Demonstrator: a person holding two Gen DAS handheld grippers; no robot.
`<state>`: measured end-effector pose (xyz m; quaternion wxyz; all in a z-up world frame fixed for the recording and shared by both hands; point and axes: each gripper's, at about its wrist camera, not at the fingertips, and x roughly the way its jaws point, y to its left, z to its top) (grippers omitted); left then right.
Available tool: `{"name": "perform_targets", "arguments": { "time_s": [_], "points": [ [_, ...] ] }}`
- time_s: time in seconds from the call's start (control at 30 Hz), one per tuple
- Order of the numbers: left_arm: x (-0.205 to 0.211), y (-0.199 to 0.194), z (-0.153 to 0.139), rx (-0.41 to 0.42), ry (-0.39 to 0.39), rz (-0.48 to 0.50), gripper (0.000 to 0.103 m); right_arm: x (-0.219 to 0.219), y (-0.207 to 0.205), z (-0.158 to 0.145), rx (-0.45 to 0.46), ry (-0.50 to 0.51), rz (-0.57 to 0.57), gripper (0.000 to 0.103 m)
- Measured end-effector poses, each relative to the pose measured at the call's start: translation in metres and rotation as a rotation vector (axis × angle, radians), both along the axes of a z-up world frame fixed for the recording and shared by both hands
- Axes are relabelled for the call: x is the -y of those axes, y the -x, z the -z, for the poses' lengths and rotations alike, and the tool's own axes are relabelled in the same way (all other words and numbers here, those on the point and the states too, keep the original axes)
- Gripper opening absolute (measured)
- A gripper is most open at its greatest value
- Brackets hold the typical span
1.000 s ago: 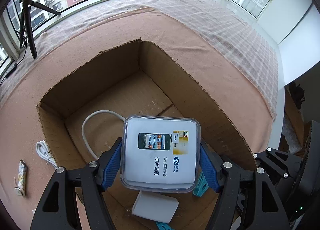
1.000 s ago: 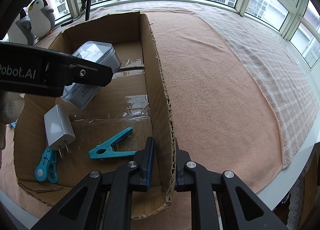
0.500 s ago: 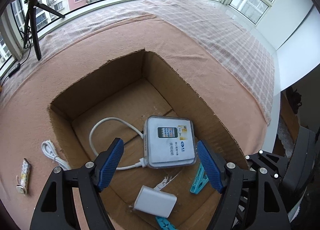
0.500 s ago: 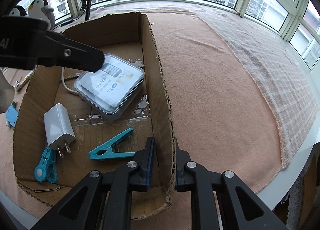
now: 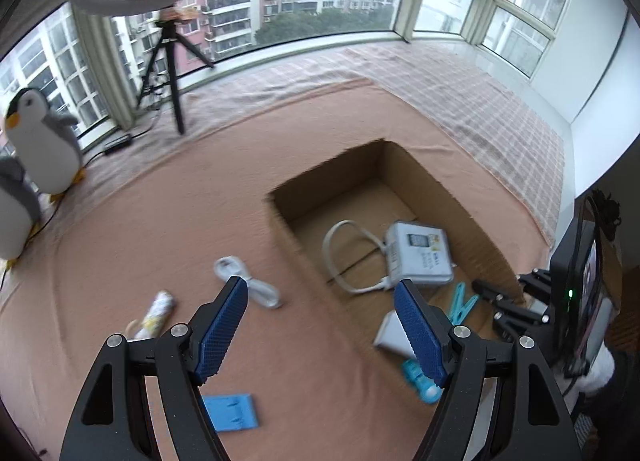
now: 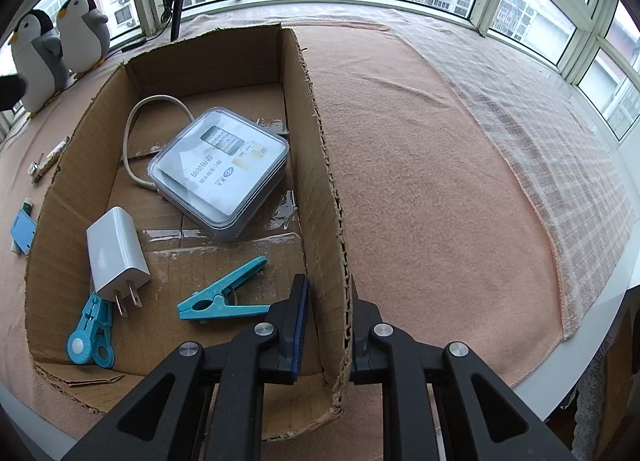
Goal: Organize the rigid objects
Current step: 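Reach the left tool to the white earphone and grasp it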
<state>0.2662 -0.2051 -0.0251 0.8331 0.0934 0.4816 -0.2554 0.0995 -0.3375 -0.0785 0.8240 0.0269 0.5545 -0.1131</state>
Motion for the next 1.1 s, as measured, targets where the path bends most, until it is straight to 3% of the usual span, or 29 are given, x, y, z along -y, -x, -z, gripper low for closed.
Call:
{"name": "perform_targets", "arguments": {
  "time_s": [0.2, 0.53, 0.73, 1.1],
  "points": [
    [-0.078, 0.015, 0.002, 0.009, -0.019, -0.098, 0.079, -0.001, 0.001, 0.0, 0.0, 0.007, -0.003, 0.016],
    [-0.174, 0.022, 0.045, -0.061, -0.045, -0.255, 0.079, -0.001, 0.001, 0.0, -0.002, 0.021, -0.006, 0.016],
    [-0.189, -0.003, 0.055, -0.057, -0.07, -0.302, 0.079, -0.002, 0.001, 0.0, -0.002, 0.024, -0.004, 0.016],
    [-0.19, -0.053, 0.08, -0.21, 0.077, -0.352, 0.079, -0.001, 0.001, 0.0, 0.0, 0.024, -0.003, 0.016]
  ]
}}
